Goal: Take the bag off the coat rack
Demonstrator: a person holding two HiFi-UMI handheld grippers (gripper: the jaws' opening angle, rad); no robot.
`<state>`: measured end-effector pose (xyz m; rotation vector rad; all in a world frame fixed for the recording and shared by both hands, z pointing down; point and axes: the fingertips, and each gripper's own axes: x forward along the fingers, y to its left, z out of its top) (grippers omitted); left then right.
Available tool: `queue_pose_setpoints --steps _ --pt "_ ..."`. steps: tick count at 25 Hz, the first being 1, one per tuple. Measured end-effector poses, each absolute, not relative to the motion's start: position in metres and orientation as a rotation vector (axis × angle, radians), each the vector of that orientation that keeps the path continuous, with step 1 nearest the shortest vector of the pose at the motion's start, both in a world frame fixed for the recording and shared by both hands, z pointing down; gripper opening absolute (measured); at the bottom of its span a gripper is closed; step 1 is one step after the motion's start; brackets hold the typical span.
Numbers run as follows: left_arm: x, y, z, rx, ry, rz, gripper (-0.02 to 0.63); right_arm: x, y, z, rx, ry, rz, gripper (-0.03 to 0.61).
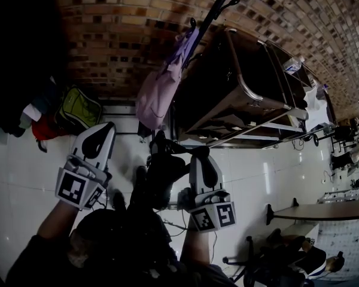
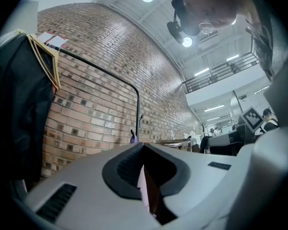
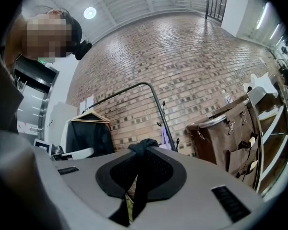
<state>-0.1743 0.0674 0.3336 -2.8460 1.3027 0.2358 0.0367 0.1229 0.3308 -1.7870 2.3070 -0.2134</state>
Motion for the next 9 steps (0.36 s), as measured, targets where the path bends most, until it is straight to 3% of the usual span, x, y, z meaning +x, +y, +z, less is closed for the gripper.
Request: queue_pose_setpoints --steps 9 --pt "-0.182 0.090 0.336 -2.839 1.291 0.261 0.017 0.023 0.147 0.339 -1.801 2.325 -0.207 0.044"
